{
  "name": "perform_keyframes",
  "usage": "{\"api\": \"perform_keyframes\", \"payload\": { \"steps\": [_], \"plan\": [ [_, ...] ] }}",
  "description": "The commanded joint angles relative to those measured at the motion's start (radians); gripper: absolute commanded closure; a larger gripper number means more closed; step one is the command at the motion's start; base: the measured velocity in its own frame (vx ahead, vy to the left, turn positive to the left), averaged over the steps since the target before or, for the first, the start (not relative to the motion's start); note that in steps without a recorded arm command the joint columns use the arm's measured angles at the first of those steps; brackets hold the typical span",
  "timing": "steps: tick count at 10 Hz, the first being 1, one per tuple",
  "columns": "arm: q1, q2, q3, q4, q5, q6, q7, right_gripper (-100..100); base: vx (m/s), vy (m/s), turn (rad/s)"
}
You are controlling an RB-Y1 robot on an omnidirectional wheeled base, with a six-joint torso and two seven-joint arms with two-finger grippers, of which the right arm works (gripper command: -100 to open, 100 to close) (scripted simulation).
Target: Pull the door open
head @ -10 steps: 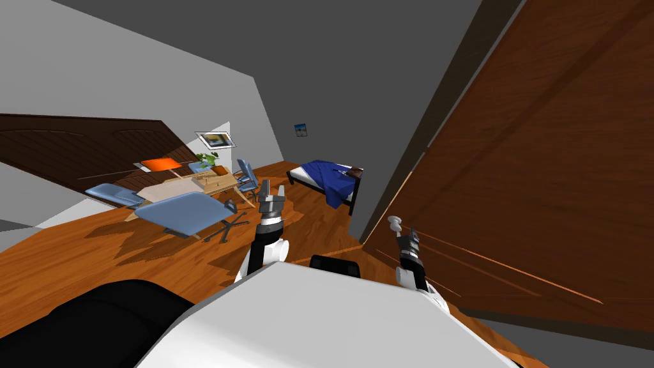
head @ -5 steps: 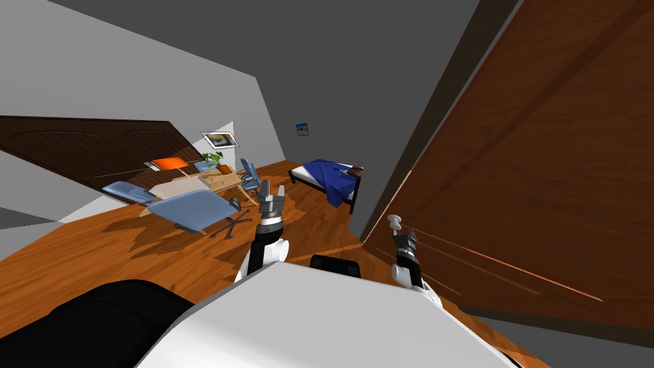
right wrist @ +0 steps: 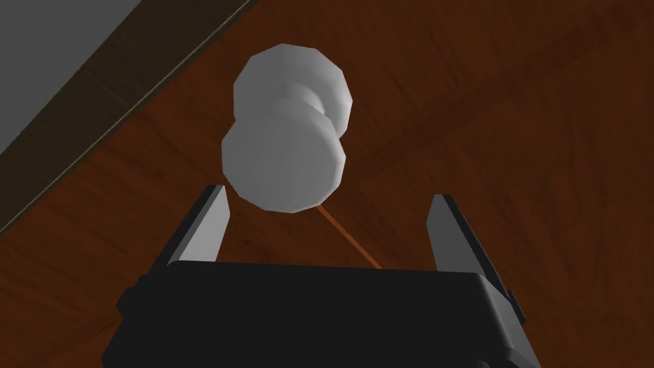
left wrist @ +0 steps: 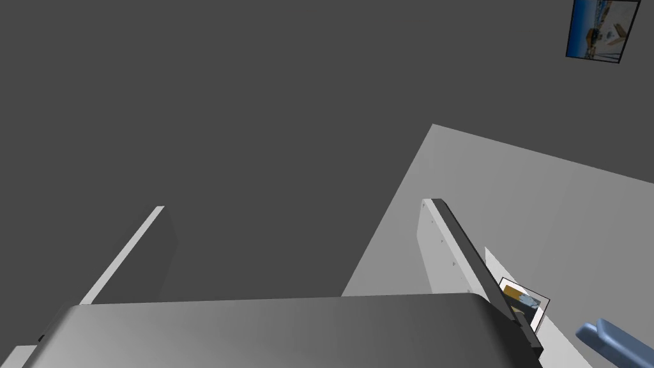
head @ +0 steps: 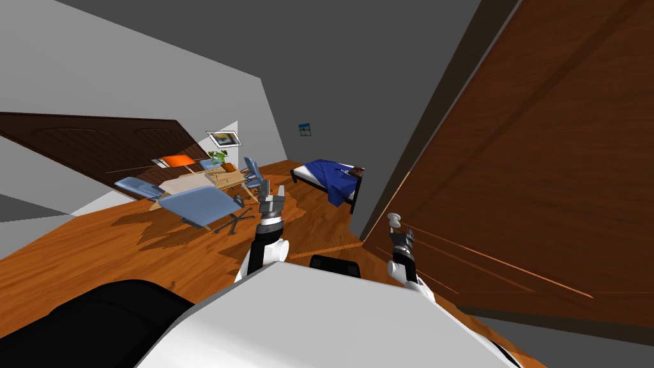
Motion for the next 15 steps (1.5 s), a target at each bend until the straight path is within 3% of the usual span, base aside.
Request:
{"api": "perform_keyframes", "payload": {
  "steps": [1,15],
  "plan": [
    [-0.005,0.013,0.005,-0.009,-0.024,0.008,-0.050,-100,-0.084,-0.012,0.063],
    [-0.063,0.072,0.034,0.009,-0.150,0.022,-0.400,-100,-0.056,-0.007,0.030]
  ]
}}
